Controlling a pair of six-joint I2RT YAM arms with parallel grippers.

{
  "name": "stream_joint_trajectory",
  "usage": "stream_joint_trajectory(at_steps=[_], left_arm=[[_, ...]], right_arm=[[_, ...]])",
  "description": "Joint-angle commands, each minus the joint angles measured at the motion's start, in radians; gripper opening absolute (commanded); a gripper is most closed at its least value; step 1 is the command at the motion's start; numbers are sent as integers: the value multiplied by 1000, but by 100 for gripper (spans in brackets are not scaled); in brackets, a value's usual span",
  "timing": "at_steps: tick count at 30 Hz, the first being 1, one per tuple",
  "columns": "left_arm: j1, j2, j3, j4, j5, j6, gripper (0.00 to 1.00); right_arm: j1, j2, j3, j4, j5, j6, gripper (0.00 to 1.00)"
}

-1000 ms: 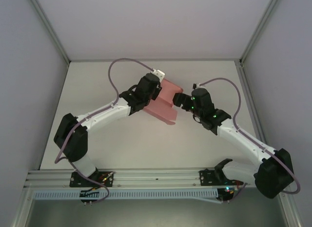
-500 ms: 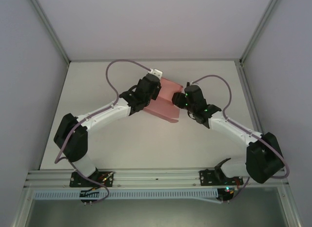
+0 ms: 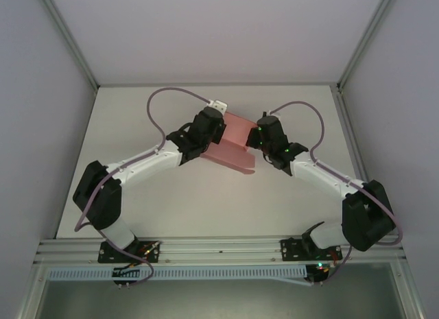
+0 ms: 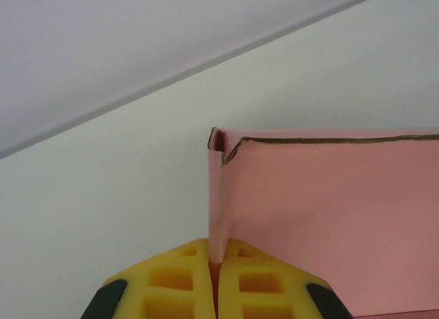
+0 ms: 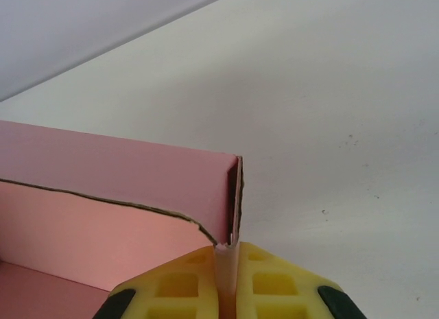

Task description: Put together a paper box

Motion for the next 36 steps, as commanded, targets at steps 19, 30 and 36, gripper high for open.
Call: stream_joint_trajectory(at_steps=[19,30,36], left_arm=[[97,-86,-88,71,269,-95,19],[112,-74,-76,50,210,-90,6],[102,-24,-115,143,-26,-10,0]], right_arm=[[4,-138,-7,4,-48,-60,0],[8,-134,4,-11,-86,-101,0],[38,-152,27,-69,-40,-150,0]])
